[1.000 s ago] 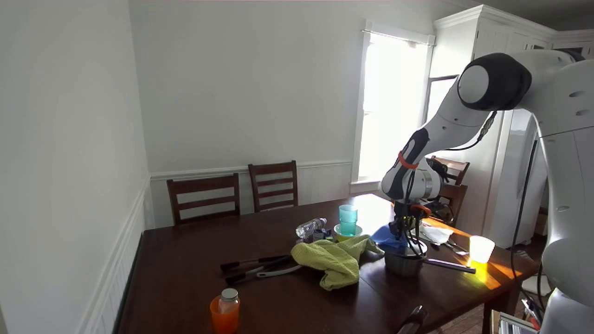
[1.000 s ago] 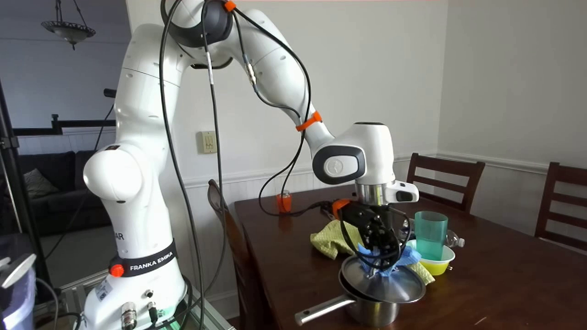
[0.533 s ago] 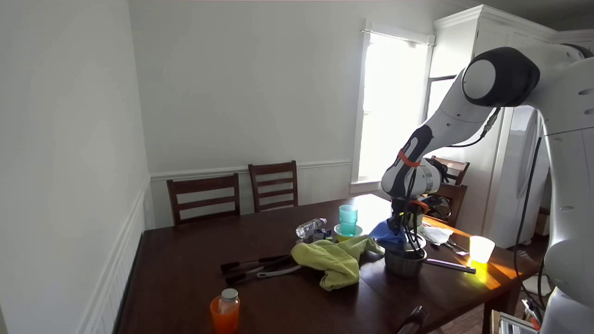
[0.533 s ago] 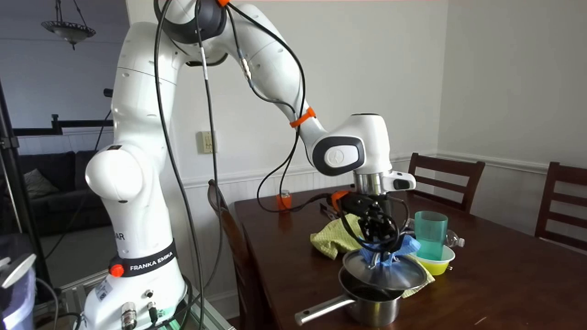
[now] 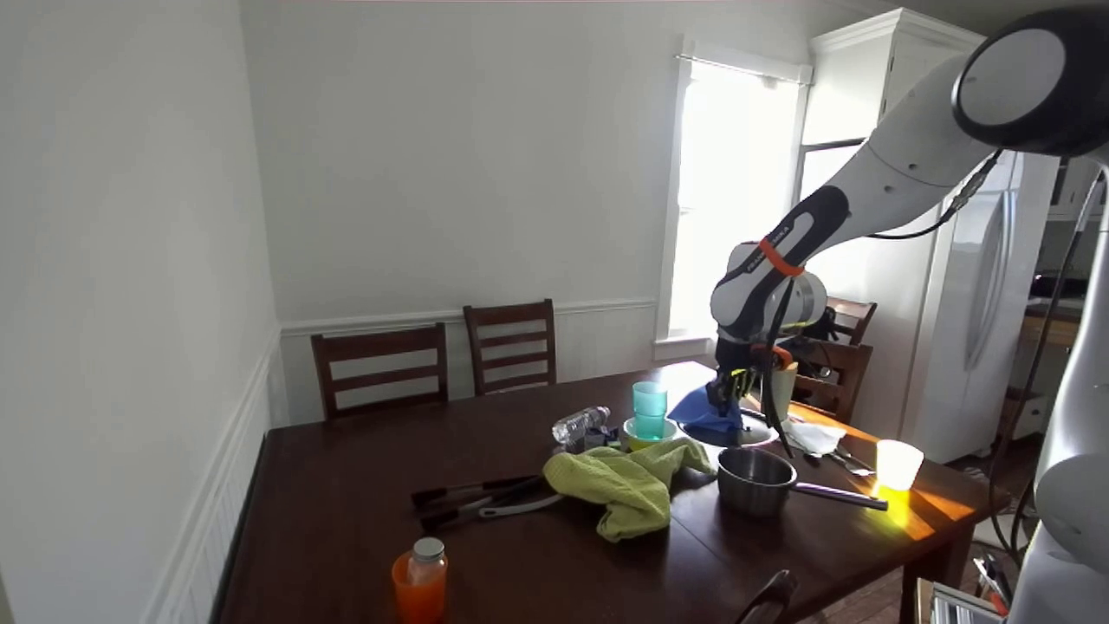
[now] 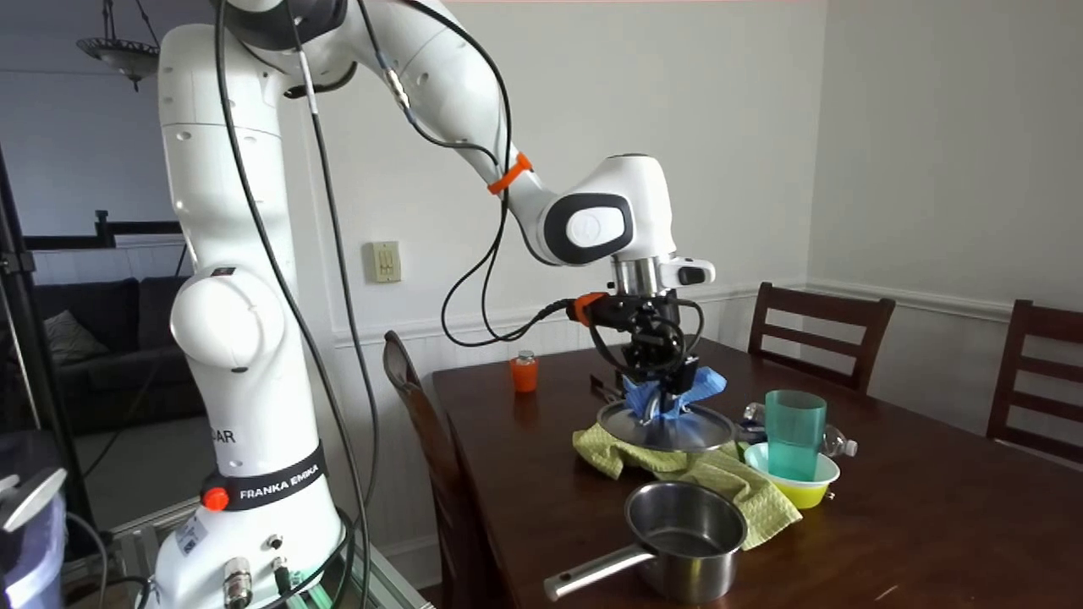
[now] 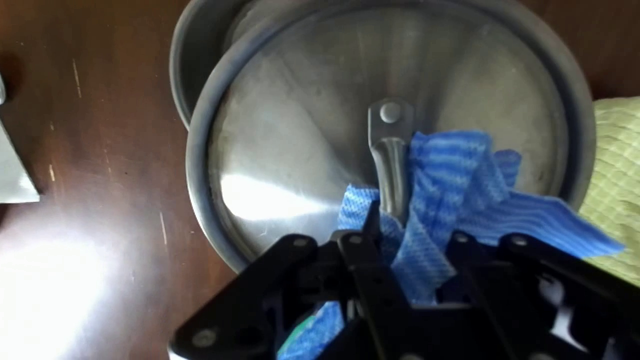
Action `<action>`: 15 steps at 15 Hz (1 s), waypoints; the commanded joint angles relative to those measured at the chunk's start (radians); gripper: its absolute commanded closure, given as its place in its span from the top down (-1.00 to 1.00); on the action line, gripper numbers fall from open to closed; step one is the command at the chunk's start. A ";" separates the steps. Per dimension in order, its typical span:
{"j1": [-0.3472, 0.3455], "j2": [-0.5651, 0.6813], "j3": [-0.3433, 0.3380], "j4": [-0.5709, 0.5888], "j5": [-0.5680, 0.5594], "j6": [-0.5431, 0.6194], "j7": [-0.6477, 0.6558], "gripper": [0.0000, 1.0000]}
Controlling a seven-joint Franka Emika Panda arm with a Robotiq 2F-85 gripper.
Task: Put the blue towel on top of the silver lid then use the towel to put the lid on the table.
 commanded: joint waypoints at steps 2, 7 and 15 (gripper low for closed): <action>0.048 -0.148 0.030 -0.164 -0.063 0.007 0.158 -0.94; 0.060 -0.124 0.075 -0.274 -0.123 0.095 0.397 -0.94; 0.065 0.040 0.058 -0.352 -0.060 0.409 0.472 -0.94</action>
